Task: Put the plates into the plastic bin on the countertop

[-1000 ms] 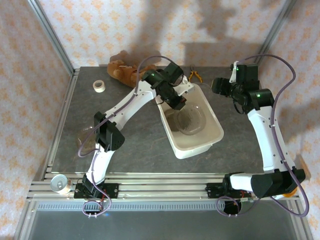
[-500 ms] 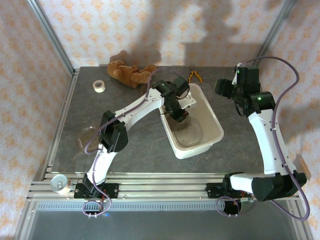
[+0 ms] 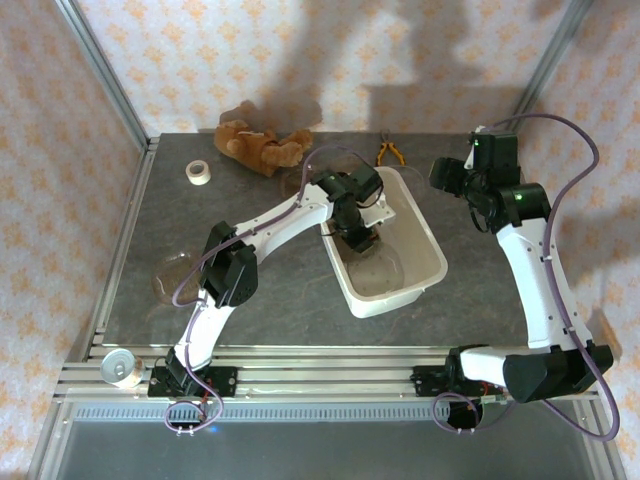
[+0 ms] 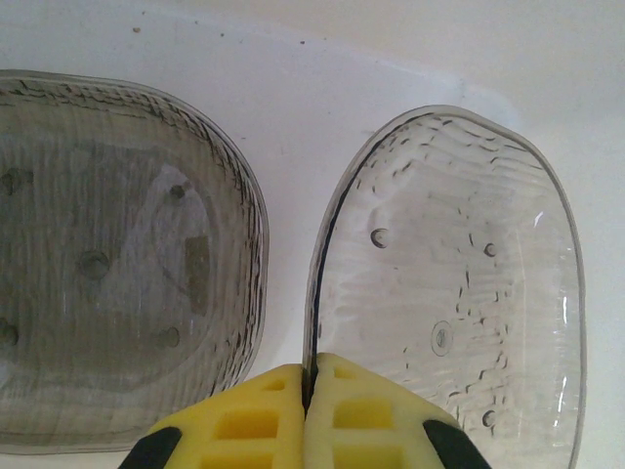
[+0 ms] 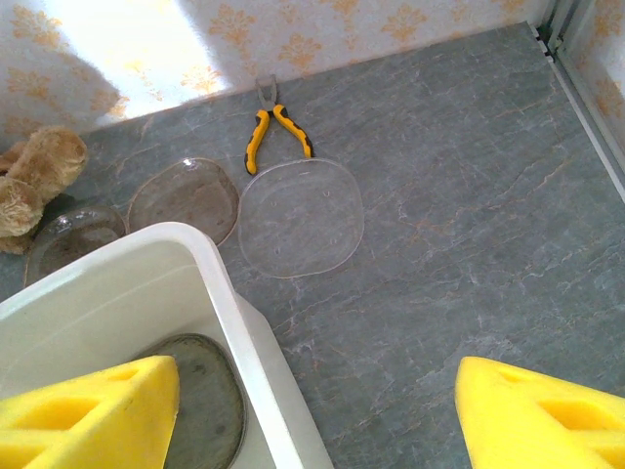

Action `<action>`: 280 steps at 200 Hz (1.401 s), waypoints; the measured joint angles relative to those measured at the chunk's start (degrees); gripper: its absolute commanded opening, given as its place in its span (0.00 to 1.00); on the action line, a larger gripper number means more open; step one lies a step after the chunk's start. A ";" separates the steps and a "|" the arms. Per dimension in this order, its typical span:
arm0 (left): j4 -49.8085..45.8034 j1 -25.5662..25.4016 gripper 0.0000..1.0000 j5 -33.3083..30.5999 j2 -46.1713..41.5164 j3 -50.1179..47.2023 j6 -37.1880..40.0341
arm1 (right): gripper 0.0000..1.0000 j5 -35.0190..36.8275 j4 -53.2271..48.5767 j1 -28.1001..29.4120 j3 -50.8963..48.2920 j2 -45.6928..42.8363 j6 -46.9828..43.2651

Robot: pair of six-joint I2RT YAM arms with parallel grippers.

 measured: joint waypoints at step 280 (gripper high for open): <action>1.88 -5.25 0.34 -10.93 2.34 -2.51 -0.76 | 0.75 0.68 0.57 0.00 -2.27 -0.15 0.44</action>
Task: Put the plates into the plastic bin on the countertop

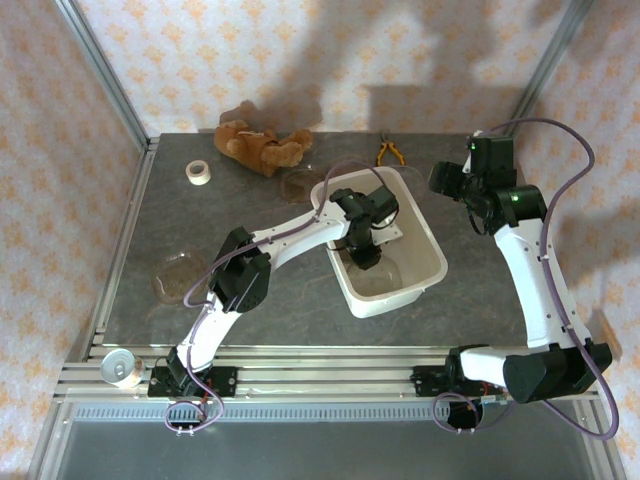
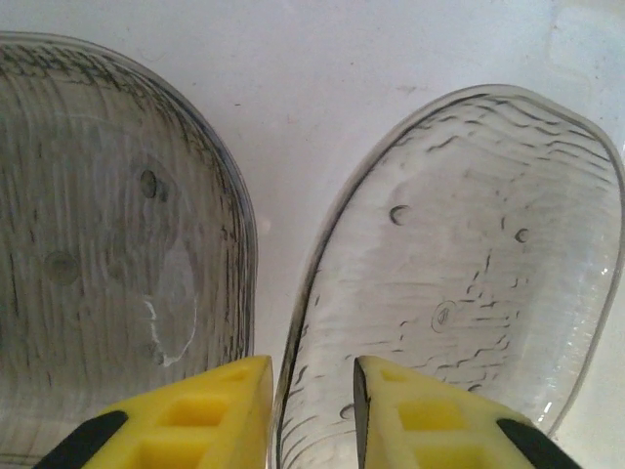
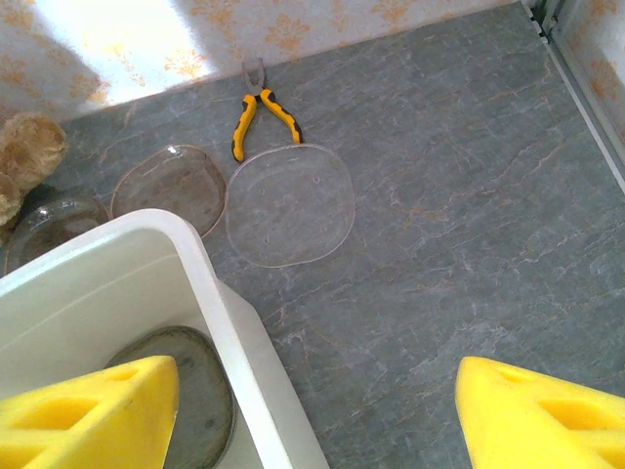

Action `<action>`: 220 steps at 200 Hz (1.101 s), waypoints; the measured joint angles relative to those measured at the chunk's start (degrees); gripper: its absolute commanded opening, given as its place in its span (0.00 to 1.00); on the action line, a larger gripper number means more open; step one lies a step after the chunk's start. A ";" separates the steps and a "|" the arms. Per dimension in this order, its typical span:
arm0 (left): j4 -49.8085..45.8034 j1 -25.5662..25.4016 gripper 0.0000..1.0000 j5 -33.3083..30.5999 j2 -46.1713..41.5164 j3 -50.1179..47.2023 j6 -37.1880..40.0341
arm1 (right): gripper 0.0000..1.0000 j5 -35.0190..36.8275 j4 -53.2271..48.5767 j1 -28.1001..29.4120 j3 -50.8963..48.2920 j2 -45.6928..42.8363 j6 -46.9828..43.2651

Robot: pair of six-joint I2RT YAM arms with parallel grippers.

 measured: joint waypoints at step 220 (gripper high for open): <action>4.52 10.36 0.56 -1.29 -19.43 -1.07 -15.15 | 0.75 -3.32 2.34 0.00 0.17 1.14 0.17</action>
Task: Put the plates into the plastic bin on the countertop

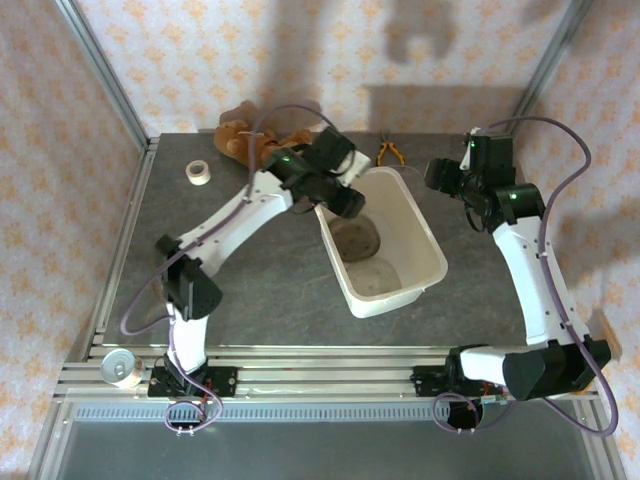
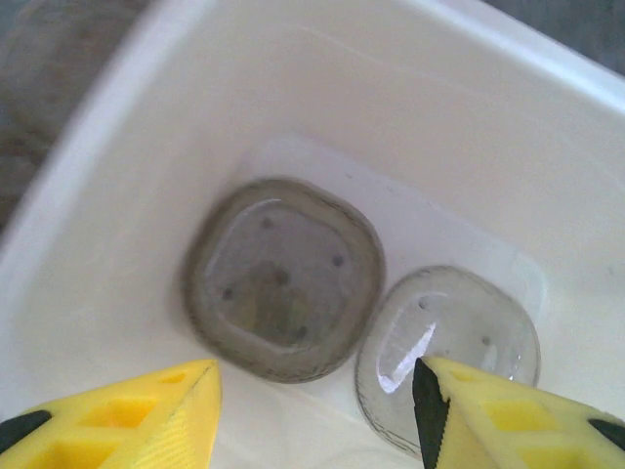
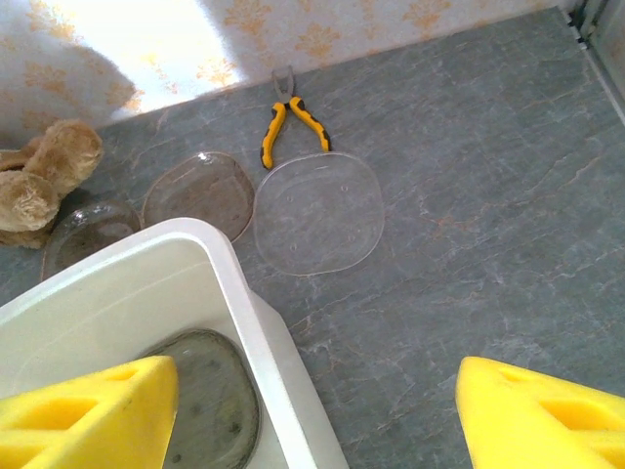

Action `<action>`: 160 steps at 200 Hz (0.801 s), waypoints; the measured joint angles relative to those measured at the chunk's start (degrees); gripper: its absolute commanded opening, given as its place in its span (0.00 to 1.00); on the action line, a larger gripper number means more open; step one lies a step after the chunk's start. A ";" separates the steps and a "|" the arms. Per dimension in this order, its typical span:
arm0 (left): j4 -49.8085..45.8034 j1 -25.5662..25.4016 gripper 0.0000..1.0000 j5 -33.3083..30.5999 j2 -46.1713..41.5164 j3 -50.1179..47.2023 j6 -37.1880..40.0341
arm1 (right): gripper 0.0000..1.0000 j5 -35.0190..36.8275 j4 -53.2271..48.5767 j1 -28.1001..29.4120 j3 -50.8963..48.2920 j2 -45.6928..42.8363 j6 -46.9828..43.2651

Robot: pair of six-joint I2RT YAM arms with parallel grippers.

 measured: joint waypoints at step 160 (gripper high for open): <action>26.27 25.92 0.60 -2.93 -4.70 -36.48 -36.61 | 0.74 -4.90 0.33 0.00 2.45 4.63 0.00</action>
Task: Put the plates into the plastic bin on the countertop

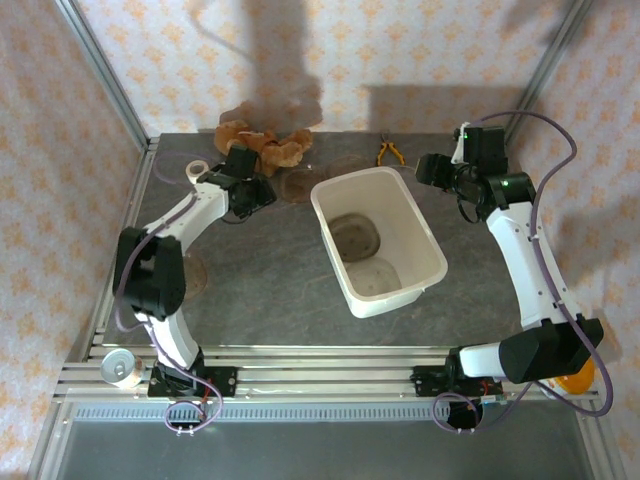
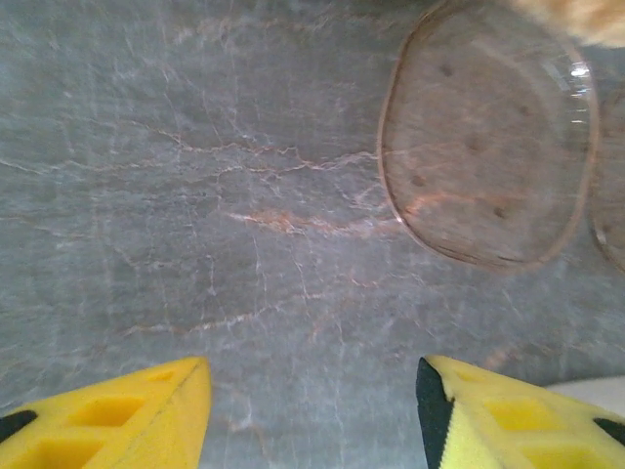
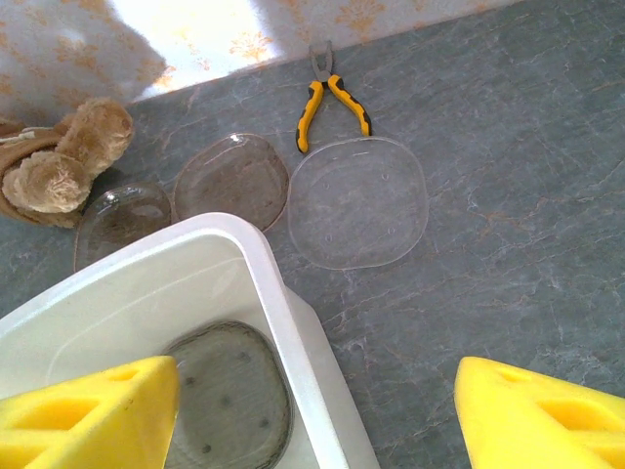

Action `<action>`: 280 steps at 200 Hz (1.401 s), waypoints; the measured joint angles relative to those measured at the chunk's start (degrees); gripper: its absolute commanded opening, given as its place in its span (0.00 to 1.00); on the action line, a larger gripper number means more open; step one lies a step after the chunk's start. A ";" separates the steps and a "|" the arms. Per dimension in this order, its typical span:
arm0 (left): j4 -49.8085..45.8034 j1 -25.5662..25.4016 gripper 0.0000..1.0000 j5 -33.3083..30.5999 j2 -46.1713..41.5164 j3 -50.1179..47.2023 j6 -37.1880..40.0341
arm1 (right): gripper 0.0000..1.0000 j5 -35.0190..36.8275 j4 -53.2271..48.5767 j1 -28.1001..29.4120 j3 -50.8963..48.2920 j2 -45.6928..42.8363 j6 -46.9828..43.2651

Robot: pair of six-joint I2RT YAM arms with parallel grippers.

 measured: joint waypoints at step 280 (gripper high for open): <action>-1.53 1.03 0.12 5.60 28.94 27.58 1.27 | 0.74 3.65 -5.46 0.00 0.48 -4.11 1.36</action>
